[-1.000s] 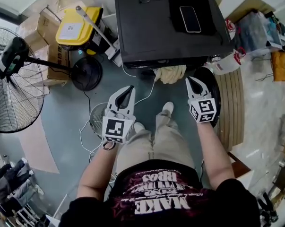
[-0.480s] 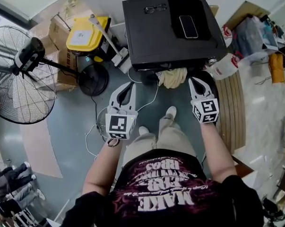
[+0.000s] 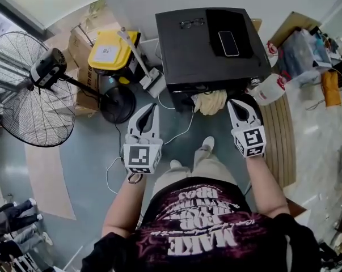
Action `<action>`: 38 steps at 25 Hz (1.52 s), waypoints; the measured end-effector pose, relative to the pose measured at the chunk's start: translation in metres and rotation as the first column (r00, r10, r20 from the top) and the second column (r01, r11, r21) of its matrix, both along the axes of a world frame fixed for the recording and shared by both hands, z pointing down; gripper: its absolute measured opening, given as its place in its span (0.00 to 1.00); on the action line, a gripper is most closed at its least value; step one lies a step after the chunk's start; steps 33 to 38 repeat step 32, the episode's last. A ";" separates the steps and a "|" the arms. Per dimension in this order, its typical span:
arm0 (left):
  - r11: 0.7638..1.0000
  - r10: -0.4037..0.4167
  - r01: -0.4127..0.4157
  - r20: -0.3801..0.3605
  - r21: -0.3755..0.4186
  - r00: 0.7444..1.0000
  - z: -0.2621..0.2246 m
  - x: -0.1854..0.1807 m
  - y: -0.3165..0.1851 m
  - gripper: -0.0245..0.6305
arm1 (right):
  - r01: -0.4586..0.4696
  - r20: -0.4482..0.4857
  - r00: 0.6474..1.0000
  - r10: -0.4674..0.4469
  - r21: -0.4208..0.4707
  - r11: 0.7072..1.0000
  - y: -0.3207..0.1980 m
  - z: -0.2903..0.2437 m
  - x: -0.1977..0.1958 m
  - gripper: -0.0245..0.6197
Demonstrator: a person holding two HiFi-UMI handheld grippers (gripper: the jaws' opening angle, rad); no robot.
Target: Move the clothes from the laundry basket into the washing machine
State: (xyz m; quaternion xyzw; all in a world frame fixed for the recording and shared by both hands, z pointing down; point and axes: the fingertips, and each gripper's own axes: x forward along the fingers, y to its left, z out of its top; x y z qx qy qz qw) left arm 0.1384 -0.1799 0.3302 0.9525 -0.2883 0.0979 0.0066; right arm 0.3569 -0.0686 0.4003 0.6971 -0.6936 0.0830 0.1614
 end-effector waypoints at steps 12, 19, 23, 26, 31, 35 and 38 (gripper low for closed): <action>0.998 0.009 -0.008 -0.026 0.055 1.000 -0.048 -0.039 0.011 0.04 | 0.021 0.015 1.000 -0.023 0.091 0.996 0.008 -0.091 -0.041 0.04; 0.998 0.025 -0.022 -0.048 0.058 0.999 -0.061 -0.055 0.019 0.04 | -0.008 0.009 1.000 0.006 0.143 0.990 0.019 -0.121 -0.056 0.04; 0.998 0.048 -0.045 -0.059 0.051 0.997 -0.063 -0.059 0.027 0.04 | -0.029 0.000 1.000 0.029 0.147 0.989 0.030 -0.128 -0.061 0.04; 0.997 0.065 -0.063 -0.068 0.038 0.996 -0.059 -0.059 0.036 0.04 | -0.028 -0.012 0.999 0.030 0.145 0.989 0.037 -0.133 -0.067 0.04; 0.996 0.087 -0.086 -0.074 0.014 0.993 -0.051 -0.055 0.048 0.04 | -0.006 -0.028 1.000 0.010 0.124 0.992 0.048 -0.133 -0.080 0.04; 0.996 0.092 -0.091 -0.074 0.008 0.993 -0.049 -0.054 0.051 0.04 | -0.004 -0.029 1.000 0.007 0.118 0.993 0.051 -0.132 -0.082 0.04; 0.996 0.092 -0.091 -0.074 0.008 0.993 -0.049 -0.054 0.051 0.04 | -0.004 -0.029 1.000 0.007 0.118 0.993 0.051 -0.132 -0.082 0.04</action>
